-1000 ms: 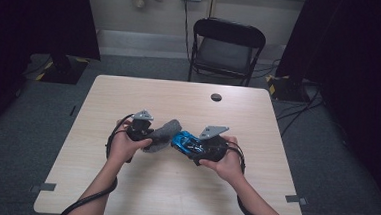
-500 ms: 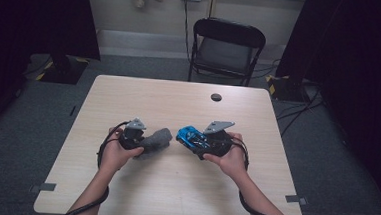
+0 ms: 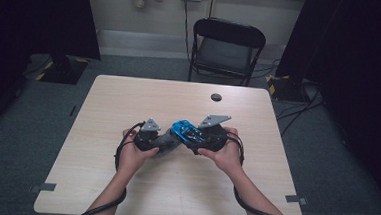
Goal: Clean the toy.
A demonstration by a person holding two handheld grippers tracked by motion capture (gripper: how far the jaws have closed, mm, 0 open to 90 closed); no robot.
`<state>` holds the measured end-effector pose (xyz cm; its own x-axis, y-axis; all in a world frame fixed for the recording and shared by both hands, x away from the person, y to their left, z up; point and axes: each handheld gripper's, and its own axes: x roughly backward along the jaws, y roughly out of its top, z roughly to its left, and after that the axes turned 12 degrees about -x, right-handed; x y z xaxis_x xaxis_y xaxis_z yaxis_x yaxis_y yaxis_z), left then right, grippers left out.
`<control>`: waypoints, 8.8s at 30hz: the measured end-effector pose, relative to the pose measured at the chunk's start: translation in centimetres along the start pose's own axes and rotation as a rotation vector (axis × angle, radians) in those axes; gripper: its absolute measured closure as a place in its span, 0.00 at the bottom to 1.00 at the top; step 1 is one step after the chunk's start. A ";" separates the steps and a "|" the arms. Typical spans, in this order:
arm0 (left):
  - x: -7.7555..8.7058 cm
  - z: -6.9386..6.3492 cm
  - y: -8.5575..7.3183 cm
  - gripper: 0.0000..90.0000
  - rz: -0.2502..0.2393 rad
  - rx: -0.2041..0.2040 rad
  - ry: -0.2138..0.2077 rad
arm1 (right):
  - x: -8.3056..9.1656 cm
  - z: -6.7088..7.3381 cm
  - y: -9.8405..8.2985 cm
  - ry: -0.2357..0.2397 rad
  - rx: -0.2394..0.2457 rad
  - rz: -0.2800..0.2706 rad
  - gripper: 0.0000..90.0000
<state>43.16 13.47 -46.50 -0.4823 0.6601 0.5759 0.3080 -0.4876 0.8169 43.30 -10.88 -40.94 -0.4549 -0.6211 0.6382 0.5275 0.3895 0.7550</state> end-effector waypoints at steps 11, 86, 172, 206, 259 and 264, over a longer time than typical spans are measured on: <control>-1.3 -2.4 0.2 0.72 -0.022 -0.007 -0.088 | -1.1 0.1 0.3 -0.010 -0.020 0.006 0.31; -1.8 -2.3 0.6 0.71 -0.005 -0.027 -0.058 | -1.7 -0.1 -0.1 -0.023 -0.062 0.011 0.31; -3.1 -5.5 1.9 0.72 -0.011 -0.060 -0.170 | -1.9 -0.8 -0.1 -0.043 -0.090 -0.016 0.31; 2.8 -0.3 -2.2 0.71 0.020 -0.031 -0.027 | 1.4 -7.3 -3.4 -0.166 -0.190 -0.002 0.31; 7.2 2.6 -5.2 0.21 0.049 0.008 0.152 | 4.9 -10.5 -9.3 -0.162 -0.199 0.008 0.17; 9.1 1.9 -6.7 0.20 0.052 0.007 0.157 | 6.0 -9.8 -10.7 -0.151 -0.196 0.005 0.17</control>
<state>38.29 23.83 -46.66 -0.5877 0.5360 0.6061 0.3415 -0.5149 0.7863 41.96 -25.46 -46.67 -0.5462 -0.5052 0.6682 0.6526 0.2435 0.7175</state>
